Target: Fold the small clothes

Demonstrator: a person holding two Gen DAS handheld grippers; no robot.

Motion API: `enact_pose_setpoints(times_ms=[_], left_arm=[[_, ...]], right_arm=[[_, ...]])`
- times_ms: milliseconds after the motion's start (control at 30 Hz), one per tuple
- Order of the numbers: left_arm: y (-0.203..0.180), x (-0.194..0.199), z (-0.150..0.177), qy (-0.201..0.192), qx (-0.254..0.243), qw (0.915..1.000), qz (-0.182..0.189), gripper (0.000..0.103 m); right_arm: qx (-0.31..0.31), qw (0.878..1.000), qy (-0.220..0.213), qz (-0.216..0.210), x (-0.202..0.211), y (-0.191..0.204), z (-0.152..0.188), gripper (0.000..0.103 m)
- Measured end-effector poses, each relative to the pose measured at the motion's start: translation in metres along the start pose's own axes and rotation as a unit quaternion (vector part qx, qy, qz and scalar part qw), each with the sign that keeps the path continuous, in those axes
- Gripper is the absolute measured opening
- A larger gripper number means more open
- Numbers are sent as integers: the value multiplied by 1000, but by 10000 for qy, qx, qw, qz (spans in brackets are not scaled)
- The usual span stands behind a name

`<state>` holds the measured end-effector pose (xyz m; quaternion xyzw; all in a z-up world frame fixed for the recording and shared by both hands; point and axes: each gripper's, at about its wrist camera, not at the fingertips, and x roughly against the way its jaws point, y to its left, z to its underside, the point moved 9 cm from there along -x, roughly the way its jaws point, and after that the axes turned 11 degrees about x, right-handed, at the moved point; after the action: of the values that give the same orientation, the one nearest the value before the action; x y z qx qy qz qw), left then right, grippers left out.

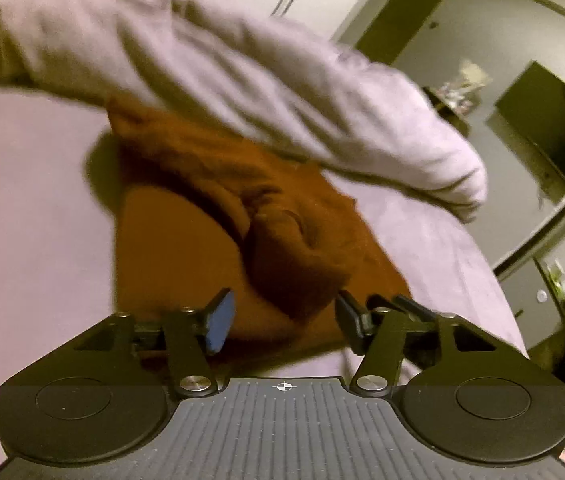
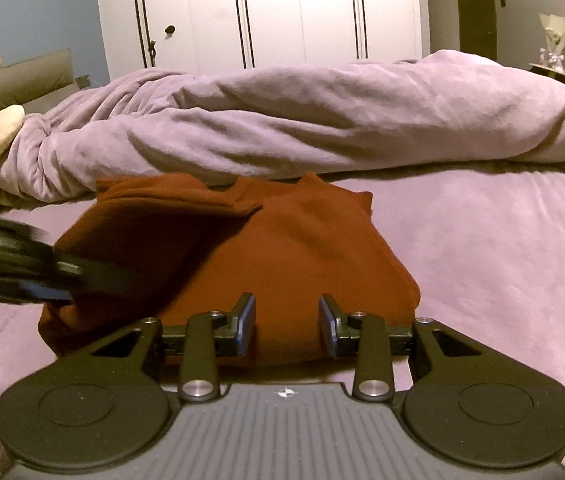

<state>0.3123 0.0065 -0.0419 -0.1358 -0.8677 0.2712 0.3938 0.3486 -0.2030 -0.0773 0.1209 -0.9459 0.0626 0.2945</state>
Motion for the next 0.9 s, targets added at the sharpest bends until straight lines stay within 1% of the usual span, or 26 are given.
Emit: enact_pose_setpoints(times_ms=[33,100,133,200,267,333,367,400,433,467,500,533,567,633,700,733,800,833,867,900], left_arm=[[3,13,-2,-151,-45,9999,-49,74],[19,31,-8,-430,61,9988,-225,75],[29,38,-8,-503,184,9980,-344,75],[56,44,-8,-526,531,9954,-597,75],[78,43,-2,-426,956,9912,-807,75],[92,42,5,-345,1215,9879,-905,75],[97,42,9,-329,1267,9866,-970,75],[99,44,14,-323,1268,9863,-1004,75],[101,45,19,-316,1254,9863,-1026,75],[103,45,22,-295,1245,9862,-1052,75],[106,50,26,-270,1250,9859,-1080,75],[110,51,27,-248,1259,9853,-1130,75],[115,56,31,-238,1257,9848,-1173,75],[121,60,33,-236,1268,9841,-1221,75],[118,56,26,-237,1274,9846,-1175,75],[116,56,24,-236,1245,9852,-1150,75],[106,51,18,-283,1095,9874,-1103,76],[101,49,15,-303,1005,9886,-1083,77],[95,45,12,-324,904,9896,-1072,77],[90,42,10,-341,825,9903,-1067,77]], right_arm=[[-15,10000,-20,14,0,0,-2,34],[-47,9999,-99,23,3,1,-9,34],[-61,9999,-160,-5,4,3,-14,34],[-70,9994,-334,-93,8,11,-28,34],[-24,9982,-491,-344,10,25,-44,34],[170,9968,-502,-601,4,45,-59,34],[372,9957,-413,-735,-4,58,-65,39],[582,9948,-347,-758,-11,68,-70,44],[823,9934,-324,-730,-17,78,-75,46],[1107,9906,-278,-749,-24,90,-79,50],[1306,9883,-196,-761,-30,98,-81,62],[1507,9860,-130,-702,-39,106,-81,65],[1653,9841,-87,-640,-45,111,-79,65],[1771,9829,63,-493,-58,114,-76,59],[1538,9857,209,-659,-68,109,-74,22],[1326,9882,225,-735,-70,105,-74,22],[675,9938,128,-869,-67,89,-75,19],[183,9958,101,-893,-64,74,-75,19],[-417,9949,105,-913,-62,57,-71,19],[-931,9914,138,-908,-61,42,-63,19]])
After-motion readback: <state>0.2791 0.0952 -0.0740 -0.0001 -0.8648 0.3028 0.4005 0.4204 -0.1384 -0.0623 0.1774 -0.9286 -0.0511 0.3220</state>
